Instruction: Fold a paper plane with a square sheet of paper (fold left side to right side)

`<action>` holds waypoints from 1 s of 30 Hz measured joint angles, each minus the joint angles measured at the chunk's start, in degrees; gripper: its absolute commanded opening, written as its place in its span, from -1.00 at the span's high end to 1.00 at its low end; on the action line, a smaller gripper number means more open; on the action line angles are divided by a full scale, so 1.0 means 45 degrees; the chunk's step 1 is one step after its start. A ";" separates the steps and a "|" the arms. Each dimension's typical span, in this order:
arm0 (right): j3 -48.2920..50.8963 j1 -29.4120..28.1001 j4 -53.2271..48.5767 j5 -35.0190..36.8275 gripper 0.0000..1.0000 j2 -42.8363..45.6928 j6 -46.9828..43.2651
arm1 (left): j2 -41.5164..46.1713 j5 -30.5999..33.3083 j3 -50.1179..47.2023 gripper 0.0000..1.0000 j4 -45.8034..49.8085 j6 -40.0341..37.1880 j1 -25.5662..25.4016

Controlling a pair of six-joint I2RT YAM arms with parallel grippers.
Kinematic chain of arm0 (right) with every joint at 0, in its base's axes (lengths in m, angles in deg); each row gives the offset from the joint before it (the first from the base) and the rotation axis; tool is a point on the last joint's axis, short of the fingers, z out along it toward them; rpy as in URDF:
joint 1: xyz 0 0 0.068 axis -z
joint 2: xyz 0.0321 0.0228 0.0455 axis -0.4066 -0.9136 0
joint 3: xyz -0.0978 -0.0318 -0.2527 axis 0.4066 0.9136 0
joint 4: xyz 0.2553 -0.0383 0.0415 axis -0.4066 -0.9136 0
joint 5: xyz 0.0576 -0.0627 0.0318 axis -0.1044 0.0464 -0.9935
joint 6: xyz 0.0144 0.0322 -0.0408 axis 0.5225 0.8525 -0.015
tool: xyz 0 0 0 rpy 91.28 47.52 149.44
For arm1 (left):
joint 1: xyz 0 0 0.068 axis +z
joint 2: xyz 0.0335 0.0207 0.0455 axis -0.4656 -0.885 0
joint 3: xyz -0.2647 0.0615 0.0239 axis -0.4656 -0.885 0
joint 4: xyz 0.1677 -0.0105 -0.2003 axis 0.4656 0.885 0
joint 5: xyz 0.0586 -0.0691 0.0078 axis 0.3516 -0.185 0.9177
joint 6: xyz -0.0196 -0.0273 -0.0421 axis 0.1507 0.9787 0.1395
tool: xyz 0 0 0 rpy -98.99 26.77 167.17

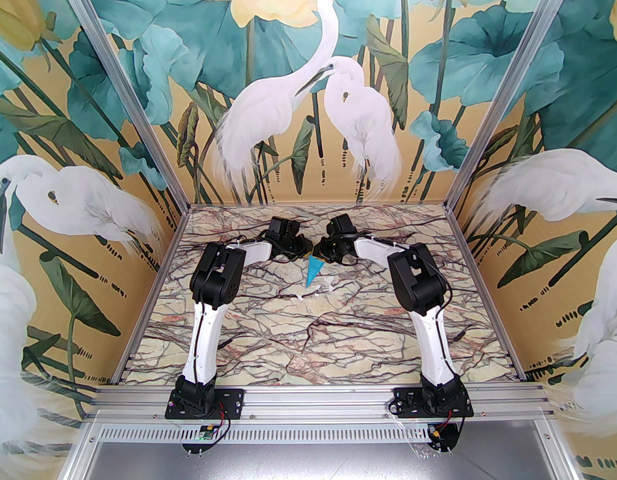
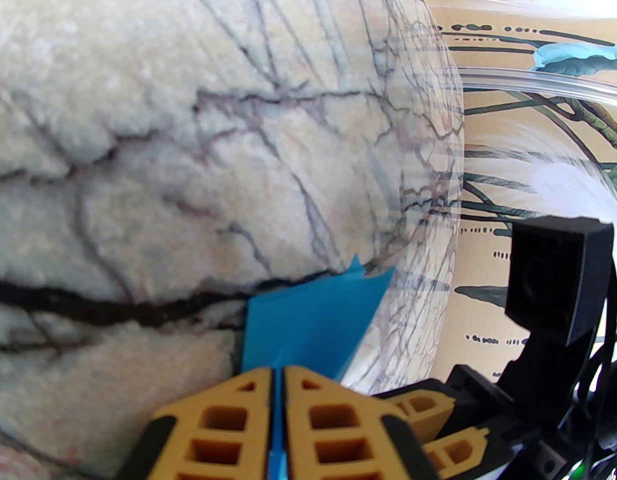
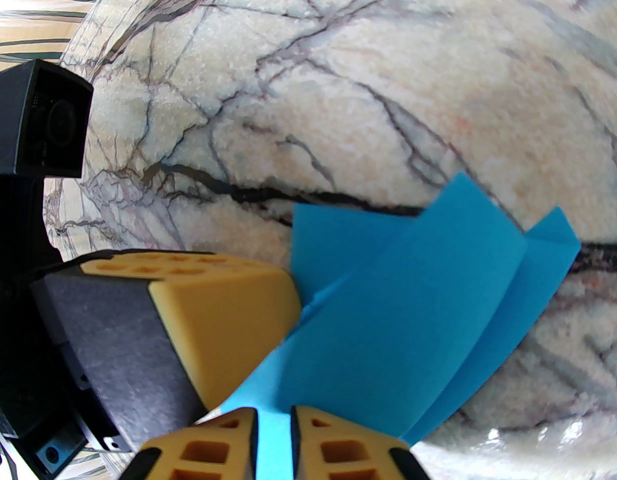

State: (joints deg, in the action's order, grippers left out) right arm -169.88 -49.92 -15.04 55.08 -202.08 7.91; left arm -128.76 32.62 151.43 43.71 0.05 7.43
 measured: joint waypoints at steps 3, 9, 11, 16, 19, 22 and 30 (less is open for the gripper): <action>0.0000 0.0000 -0.0005 0.0044 0.64 -0.0024 -0.0005 | 0.0000 0.0005 0.0000 0.75 0.0010 0.0000 0.0000; 0.0000 0.0000 -0.0262 0.0554 0.66 -0.0243 -0.0044 | 0.0000 0.0010 0.0000 0.76 0.0010 -0.0010 0.0000; -0.0015 0.0000 -0.0355 0.0680 0.66 -0.0296 -0.0053 | 0.0000 0.0010 0.0000 0.76 0.0015 -0.0010 0.0000; -0.0068 0.0000 -0.0476 0.0947 0.67 -0.0291 -0.0107 | 0.0000 0.0034 0.0000 0.76 0.0019 -0.0010 0.0000; -0.0073 -0.0005 -0.0515 0.1103 0.67 -0.0282 -0.0107 | 0.0000 0.0058 0.0000 0.77 0.0029 -0.0015 -0.0010; -0.0068 -0.0053 -0.0544 0.1263 0.67 -0.0243 -0.0112 | 0.0000 0.0097 0.0000 0.77 0.0053 -0.0015 -0.0015; 0.0253 -0.0083 -0.0588 0.1613 0.67 0.0010 -0.0141 | 0.0000 0.0151 0.0000 0.78 0.0073 -0.0024 -0.0024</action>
State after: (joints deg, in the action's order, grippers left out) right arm -168.74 -50.29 -17.69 62.34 -202.04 7.28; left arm -128.76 33.30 151.43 44.04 -0.05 7.32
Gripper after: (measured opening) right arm 0.163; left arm 0.112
